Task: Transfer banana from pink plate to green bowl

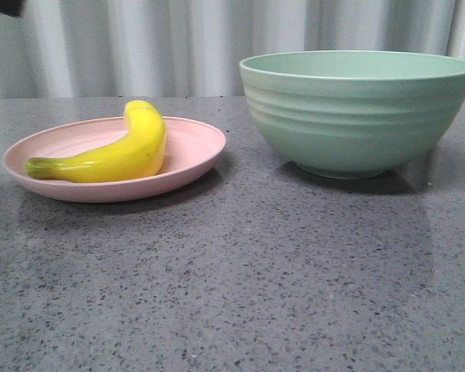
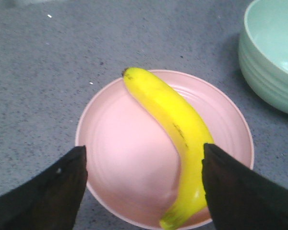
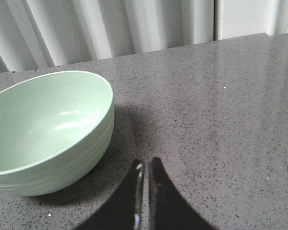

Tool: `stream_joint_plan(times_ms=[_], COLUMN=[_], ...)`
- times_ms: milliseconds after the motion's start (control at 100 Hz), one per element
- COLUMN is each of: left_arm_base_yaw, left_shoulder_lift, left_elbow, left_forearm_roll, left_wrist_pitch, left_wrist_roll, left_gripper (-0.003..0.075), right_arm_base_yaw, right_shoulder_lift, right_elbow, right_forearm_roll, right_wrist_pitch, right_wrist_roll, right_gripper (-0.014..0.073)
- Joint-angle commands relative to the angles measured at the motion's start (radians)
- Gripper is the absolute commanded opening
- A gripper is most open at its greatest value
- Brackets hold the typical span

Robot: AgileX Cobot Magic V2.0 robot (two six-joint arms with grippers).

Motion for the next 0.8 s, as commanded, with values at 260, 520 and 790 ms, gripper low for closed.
stream_joint_plan(times_ms=[260,520,790], left_arm_base_yaw=[-0.045,-0.045,-0.045], left_shoulder_lift=[0.264,0.371,0.421], left_elbow=[-0.241,-0.285,-0.285], left_forearm_roll=[-0.169,-0.251,-0.251], left_wrist_pitch=[0.196,0.227,0.231], left_wrist_roll=[0.020,0.089,0.101], left_gripper=[0.0461,0.0461,0.0461], right_arm_base_yaw=[-0.007,-0.007,-0.007], right_shoulder_lift=[0.016,0.016,0.016], right_elbow=[-0.036,-0.036,-0.036], right_forearm_roll=[0.004,0.004,0.004], right_wrist_pitch=[-0.076,-0.076,-0.078], right_wrist_roll=[-0.008,-0.008,-0.008], right_gripper=[-0.0072,-0.0072,-0.0072])
